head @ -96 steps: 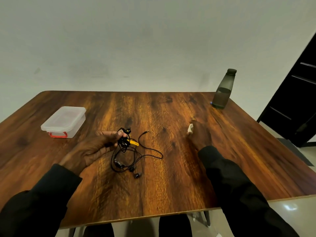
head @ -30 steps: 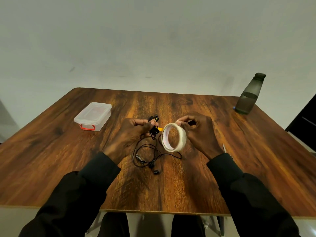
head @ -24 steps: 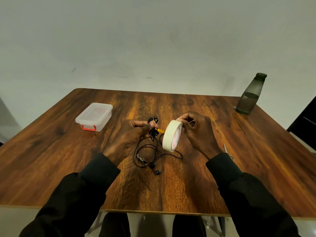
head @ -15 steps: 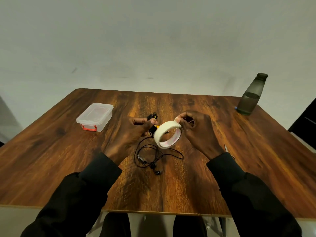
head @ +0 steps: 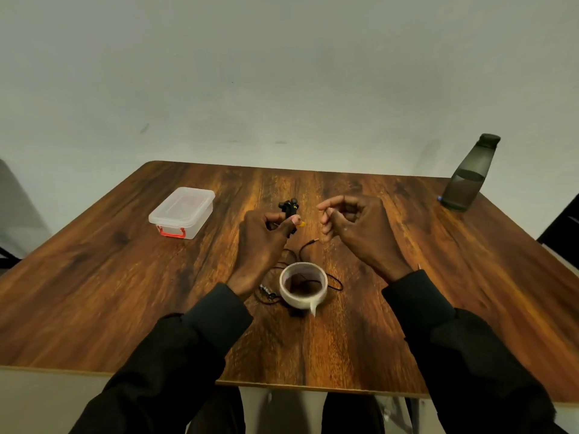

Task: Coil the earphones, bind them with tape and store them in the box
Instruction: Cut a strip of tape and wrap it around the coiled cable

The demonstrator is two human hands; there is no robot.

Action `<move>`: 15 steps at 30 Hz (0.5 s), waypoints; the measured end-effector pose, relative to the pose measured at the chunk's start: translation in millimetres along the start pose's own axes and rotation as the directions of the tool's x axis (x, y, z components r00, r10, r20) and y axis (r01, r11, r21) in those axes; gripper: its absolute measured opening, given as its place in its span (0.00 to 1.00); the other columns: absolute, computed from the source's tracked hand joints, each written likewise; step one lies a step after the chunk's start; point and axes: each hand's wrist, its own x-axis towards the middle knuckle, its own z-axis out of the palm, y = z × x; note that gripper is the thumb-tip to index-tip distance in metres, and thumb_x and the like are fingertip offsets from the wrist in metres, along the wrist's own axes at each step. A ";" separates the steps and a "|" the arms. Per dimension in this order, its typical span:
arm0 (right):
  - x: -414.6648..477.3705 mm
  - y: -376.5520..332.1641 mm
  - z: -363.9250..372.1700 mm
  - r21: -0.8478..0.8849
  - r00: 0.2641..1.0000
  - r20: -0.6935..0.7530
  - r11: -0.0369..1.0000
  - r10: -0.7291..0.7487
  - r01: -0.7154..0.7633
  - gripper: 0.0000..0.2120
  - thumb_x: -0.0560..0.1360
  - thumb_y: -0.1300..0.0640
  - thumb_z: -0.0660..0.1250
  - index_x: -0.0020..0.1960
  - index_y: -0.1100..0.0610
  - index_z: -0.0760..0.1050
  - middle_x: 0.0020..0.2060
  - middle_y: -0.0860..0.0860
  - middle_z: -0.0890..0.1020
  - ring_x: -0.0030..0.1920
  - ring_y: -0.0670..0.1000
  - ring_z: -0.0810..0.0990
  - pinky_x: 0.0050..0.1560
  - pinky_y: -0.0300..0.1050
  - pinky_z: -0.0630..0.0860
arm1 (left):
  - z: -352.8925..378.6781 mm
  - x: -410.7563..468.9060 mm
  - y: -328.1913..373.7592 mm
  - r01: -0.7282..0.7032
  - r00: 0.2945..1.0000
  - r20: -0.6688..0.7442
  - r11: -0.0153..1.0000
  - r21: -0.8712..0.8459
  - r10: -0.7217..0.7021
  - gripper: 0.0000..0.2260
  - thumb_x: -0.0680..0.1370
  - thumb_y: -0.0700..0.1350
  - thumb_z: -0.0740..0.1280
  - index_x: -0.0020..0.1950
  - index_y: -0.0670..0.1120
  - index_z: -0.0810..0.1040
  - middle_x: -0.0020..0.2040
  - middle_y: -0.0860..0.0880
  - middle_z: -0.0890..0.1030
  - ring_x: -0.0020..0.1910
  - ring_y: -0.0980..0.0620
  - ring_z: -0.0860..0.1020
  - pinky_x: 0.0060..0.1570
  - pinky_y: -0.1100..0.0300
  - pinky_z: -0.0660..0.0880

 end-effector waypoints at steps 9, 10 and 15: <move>-53.2 60.6 34.8 -0.314 0.982 0.164 0.949 0.093 -0.038 0.07 0.78 0.64 0.71 0.53 0.55 0.85 0.48 0.46 0.86 0.49 0.39 0.82 0.49 0.32 0.78 | 40.2 -36.2 -78.3 0.252 0.966 -0.045 0.967 -0.030 -0.253 0.14 0.78 0.54 0.71 0.45 0.42 0.84 0.39 0.49 0.82 0.40 0.52 0.80 0.39 0.65 0.73; -54.7 57.8 28.6 -0.318 0.983 0.143 0.946 0.116 -0.065 0.06 0.78 0.63 0.71 0.50 0.55 0.85 0.45 0.45 0.85 0.46 0.38 0.82 0.46 0.30 0.77 | 36.6 -32.0 -79.7 0.259 0.964 -0.070 0.966 -0.007 -0.258 0.14 0.78 0.53 0.72 0.47 0.41 0.84 0.40 0.48 0.82 0.40 0.53 0.80 0.39 0.70 0.70; -68.0 43.3 5.1 -0.462 0.901 0.219 0.853 0.375 -0.242 0.17 0.75 0.42 0.73 0.39 0.56 0.82 0.31 0.50 0.82 0.27 0.42 0.76 0.31 0.36 0.69 | 18.5 -15.8 -69.5 0.194 0.976 -0.097 0.981 0.002 -0.193 0.10 0.78 0.50 0.73 0.48 0.44 0.87 0.42 0.46 0.86 0.41 0.53 0.82 0.40 0.61 0.74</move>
